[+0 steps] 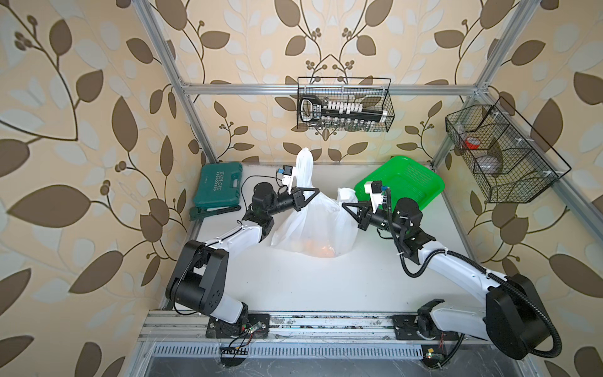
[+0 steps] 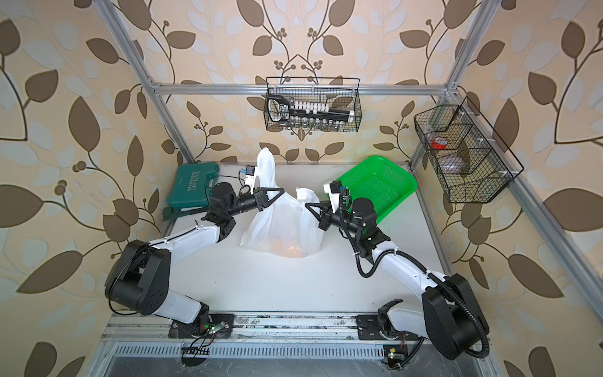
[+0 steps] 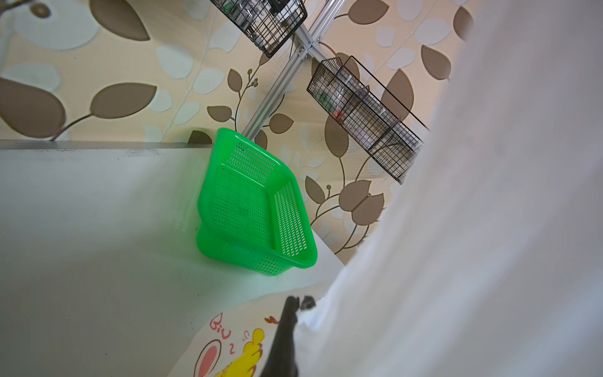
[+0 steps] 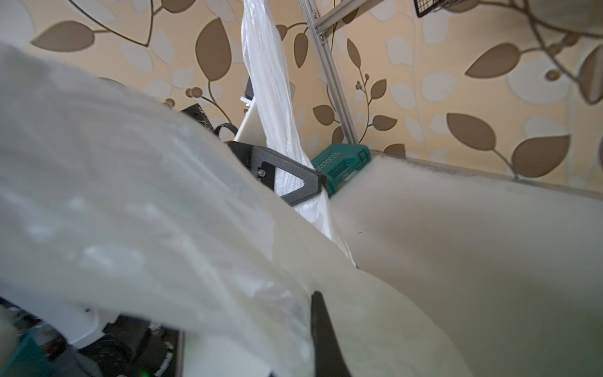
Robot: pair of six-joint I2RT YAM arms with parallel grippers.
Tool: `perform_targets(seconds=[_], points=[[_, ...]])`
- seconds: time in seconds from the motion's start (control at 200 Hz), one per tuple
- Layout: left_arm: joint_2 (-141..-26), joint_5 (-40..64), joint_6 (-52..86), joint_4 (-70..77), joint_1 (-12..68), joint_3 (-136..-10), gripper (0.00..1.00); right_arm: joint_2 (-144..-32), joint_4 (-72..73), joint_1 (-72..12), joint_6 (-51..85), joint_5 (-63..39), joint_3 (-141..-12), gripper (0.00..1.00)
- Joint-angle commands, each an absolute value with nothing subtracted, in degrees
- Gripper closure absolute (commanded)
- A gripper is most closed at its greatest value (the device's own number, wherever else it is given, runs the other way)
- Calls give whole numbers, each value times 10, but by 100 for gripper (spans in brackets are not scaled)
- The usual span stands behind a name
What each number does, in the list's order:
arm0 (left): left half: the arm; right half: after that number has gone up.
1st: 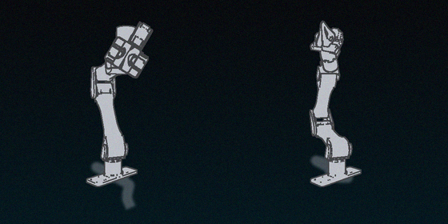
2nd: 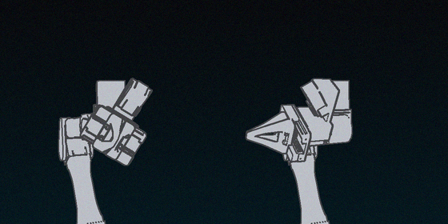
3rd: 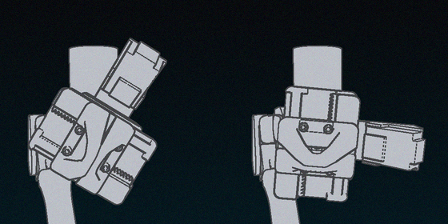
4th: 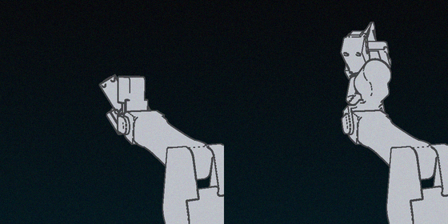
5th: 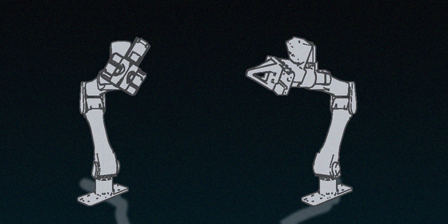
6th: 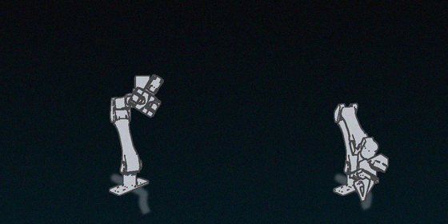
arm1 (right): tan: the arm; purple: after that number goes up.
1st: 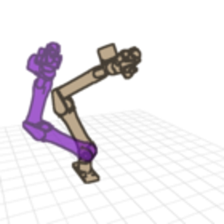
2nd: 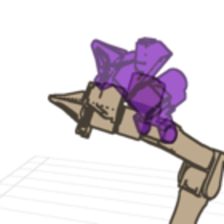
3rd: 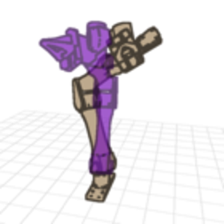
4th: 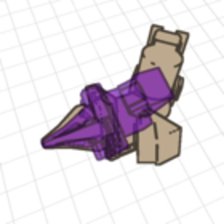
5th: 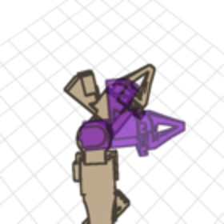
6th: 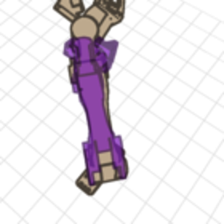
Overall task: Place the pears into plastic bags & tie knots
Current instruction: Tie the plastic bag at the center of the board.
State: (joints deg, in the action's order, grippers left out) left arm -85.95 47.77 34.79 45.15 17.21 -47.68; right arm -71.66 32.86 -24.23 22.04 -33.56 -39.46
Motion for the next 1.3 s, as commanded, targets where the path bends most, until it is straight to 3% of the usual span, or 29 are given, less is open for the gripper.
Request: perform_targets(seconds=[0.0,0.2,0.355,0.595,0.895,1.295], points=[[-845,501,343,454,173,-503,100,-701,260,-240,196,-343,-450,100],[-830,535,275,320,173,-532,100,-697,8,-247,109,-224,-579,100],[-830,567,241,251,173,-558,100,-729,-123,-308,9,-77,-662,100],[-853,596,192,174,173,-594,100,-796,-200,-378,-122,133,-708,100],[-871,623,112,60,173,-645,100,-780,-157,-389,-185,140,-691,100],[-883,652,75,21,178,-662,100,-814,-156,-395,-189,116,-710,100]])
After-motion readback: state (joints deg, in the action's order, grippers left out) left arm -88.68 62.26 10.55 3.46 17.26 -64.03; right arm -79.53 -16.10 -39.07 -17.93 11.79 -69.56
